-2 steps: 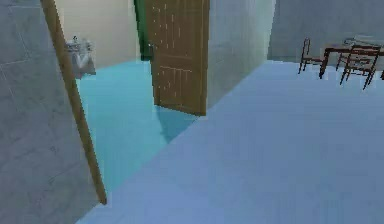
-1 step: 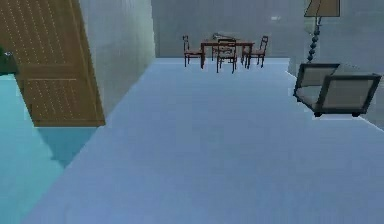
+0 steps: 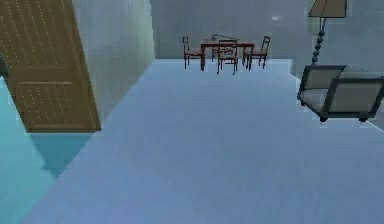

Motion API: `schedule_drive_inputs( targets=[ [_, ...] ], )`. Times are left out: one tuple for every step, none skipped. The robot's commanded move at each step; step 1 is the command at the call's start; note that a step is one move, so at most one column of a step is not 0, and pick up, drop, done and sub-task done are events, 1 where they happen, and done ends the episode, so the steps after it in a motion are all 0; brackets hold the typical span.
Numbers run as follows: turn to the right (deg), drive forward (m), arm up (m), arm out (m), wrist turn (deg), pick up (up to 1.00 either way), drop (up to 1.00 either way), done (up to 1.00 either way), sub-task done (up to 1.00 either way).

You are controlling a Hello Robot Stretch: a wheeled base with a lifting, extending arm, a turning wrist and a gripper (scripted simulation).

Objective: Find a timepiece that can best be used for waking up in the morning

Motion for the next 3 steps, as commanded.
schedule_drive_inputs(
  targets=[
    [-39.0, 0.00, 0.00, 0.00, 0.0, 0.00, 0.00, 0.00, 0.00],
    [0.0, 1.00, 0.00, 0.00, 0.0, 0.00, 0.00, 0.00, 0.00],
    [-9.0, 0.00, 0.00, 0.00, 0.0, 0.00, 0.00, 0.00, 0.00]
  ],
)
